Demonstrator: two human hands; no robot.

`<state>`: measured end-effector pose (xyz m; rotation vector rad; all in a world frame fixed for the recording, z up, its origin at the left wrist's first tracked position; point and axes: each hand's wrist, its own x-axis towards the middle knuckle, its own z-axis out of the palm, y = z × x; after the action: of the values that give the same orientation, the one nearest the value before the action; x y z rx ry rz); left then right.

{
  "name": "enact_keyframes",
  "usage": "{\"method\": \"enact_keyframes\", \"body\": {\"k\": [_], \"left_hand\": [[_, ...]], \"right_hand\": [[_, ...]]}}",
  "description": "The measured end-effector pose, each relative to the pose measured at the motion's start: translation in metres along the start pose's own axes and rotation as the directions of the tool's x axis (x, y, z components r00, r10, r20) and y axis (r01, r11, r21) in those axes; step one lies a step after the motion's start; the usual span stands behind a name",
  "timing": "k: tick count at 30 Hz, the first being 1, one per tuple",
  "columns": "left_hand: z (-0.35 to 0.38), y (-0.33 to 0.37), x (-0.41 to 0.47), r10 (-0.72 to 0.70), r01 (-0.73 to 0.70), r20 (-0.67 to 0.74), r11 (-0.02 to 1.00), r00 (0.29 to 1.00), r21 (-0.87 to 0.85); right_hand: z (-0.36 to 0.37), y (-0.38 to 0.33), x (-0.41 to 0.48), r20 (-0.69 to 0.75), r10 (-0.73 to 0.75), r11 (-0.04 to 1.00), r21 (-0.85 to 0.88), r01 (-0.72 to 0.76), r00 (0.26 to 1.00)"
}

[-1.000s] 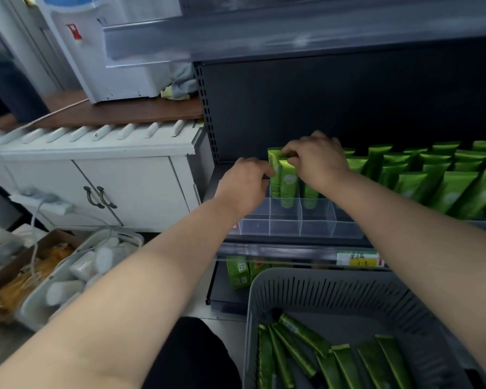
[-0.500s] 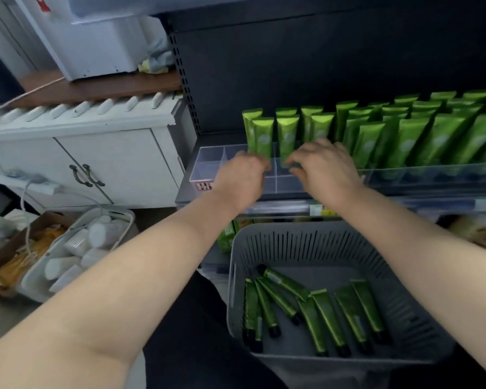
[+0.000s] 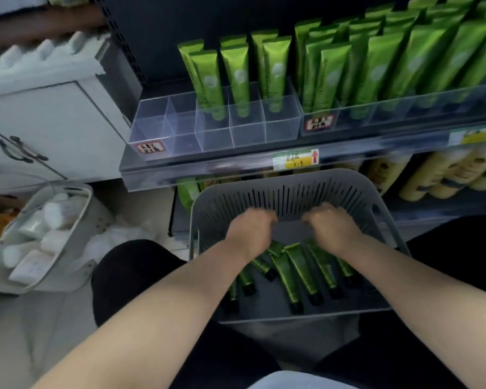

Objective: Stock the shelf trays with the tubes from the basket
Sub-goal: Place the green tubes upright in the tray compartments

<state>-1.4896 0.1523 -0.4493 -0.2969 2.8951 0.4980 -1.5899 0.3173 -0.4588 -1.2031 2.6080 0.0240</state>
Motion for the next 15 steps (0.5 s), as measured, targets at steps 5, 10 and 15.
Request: {"method": "enact_keyframes", "body": {"k": [5, 10, 15], "left_hand": [[0.050, -0.010, -0.003, -0.112, 0.109, 0.155, 0.994, 0.982, 0.026], [0.075, -0.020, -0.002, -0.139, 0.145, 0.218, 0.989, 0.966, -0.013], [0.085, -0.026, 0.003, -0.132, 0.110, 0.260, 0.989, 0.957, 0.098]], "right_hand": [[0.053, 0.004, 0.015, 0.336, 0.017, 0.996, 0.078, -0.046, 0.942], [0.085, -0.002, 0.031, 0.402, -0.045, 0.998, 0.066, 0.020, 0.914], [0.091, -0.009, 0.037, 0.413, -0.041, 0.999, 0.019, 0.036, 0.910]]}}
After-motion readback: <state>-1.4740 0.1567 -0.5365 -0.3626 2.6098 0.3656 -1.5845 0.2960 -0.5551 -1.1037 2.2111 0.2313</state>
